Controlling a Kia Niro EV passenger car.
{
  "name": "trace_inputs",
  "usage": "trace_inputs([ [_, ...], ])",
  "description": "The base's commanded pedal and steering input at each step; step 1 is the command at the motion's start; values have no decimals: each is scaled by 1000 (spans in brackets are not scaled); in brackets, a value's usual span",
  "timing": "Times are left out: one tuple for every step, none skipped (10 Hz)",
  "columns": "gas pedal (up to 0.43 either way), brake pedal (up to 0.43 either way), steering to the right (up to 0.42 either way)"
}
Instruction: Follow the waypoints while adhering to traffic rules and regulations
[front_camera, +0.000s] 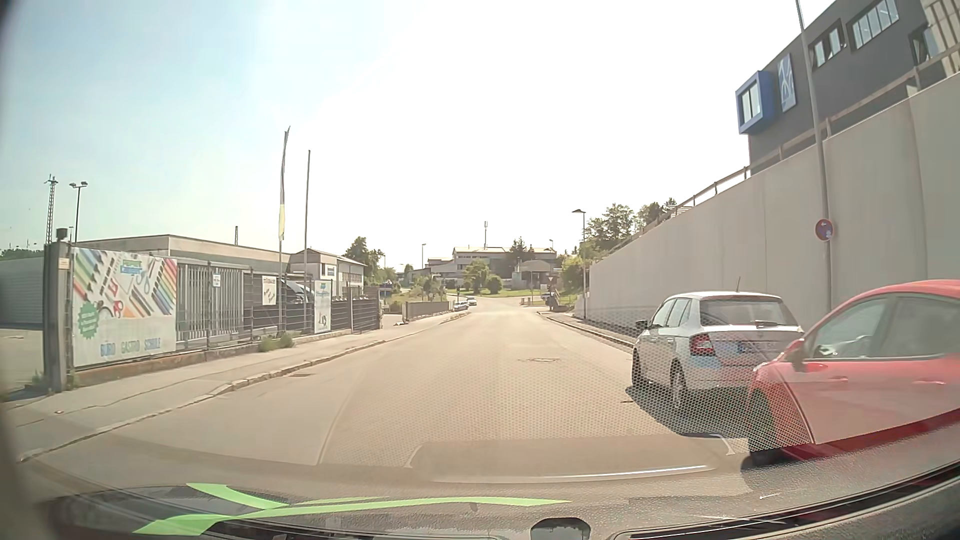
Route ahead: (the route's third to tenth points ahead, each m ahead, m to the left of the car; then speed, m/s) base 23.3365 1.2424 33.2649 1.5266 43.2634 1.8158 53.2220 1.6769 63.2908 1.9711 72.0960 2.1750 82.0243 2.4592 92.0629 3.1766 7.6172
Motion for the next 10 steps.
trace_inputs([
  [47, 0, -1],
  [47, 0, 0],
  [47, 0, 3],
  [47, 0, 3],
  [47, 0, 3],
  [47, 0, 3],
  [47, 0, 3],
  [47, 0, 3],
  [47, 0, 3],
  [47, 0, 3],
])
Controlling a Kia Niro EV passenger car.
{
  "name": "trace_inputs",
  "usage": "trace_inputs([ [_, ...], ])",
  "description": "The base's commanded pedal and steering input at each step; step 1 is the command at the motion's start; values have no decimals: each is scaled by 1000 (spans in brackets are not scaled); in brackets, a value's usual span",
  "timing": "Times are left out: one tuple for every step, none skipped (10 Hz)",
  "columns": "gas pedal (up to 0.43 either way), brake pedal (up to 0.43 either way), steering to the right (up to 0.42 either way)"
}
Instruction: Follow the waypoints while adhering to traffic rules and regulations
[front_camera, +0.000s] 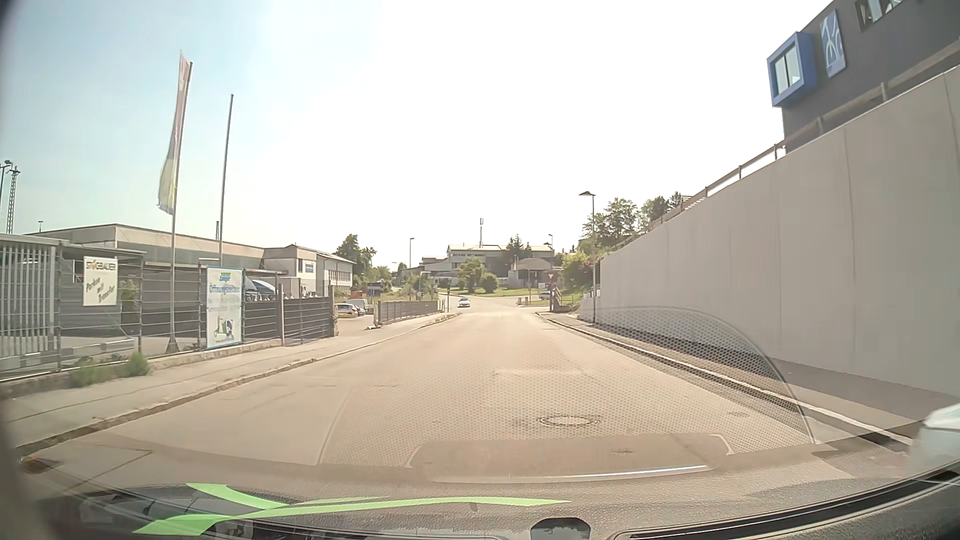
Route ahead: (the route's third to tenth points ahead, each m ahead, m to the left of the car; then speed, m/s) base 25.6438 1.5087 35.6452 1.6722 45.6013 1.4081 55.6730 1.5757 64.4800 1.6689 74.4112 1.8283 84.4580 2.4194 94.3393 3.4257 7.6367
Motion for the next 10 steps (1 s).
trace_inputs([
  [47, 0, 4],
  [47, 0, 4],
  [47, 0, 4],
  [47, 0, 5],
  [47, 0, 5],
  [47, 0, 5],
  [47, 0, 5],
  [47, 0, 6],
  [47, 0, 8],
  [47, 0, 8],
])
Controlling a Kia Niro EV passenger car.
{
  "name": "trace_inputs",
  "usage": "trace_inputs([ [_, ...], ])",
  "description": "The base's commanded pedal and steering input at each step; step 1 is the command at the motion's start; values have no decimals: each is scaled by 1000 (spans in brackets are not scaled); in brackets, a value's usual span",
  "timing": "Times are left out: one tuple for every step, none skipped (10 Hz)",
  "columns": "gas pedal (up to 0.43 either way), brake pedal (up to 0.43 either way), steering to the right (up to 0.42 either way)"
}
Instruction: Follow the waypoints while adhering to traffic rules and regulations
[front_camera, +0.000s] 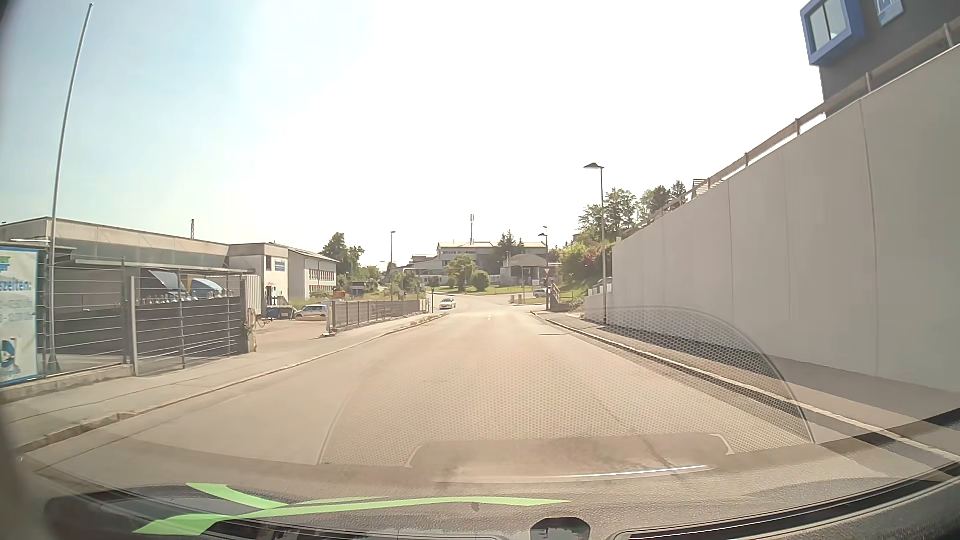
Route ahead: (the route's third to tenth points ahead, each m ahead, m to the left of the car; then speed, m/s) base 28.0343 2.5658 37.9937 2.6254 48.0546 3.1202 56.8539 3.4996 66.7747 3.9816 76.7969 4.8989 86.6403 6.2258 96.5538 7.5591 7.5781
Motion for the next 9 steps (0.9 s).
trace_inputs([
  [47, 0, 7],
  [47, 0, 6],
  [47, 0, 6],
  [47, 0, 6],
  [47, 0, 6],
  [47, 0, 6],
  [47, 0, 4],
  [47, 0, 2],
  [59, 0, -1],
])
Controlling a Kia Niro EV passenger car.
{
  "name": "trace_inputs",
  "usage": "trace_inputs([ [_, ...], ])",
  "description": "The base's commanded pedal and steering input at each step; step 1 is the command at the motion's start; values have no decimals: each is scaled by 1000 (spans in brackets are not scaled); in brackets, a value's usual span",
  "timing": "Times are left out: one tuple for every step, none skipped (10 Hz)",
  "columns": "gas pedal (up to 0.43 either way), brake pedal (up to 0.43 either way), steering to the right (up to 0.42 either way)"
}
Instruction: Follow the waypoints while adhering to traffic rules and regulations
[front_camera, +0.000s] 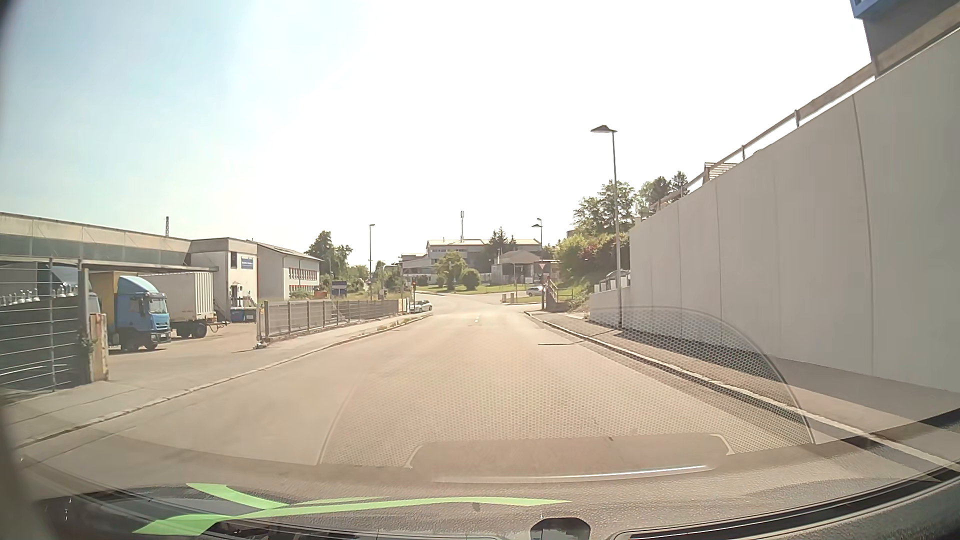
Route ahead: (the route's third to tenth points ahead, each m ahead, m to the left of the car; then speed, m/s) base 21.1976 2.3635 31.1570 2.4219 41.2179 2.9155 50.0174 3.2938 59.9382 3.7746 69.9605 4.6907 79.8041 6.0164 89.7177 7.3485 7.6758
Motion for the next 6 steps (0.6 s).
trace_inputs([
  [47, 0, -5],
  [20, 0, -7],
  [0, 0, -8],
  [0, 0, -8],
  [0, 0, -8],
  [0, 0, -8],
])
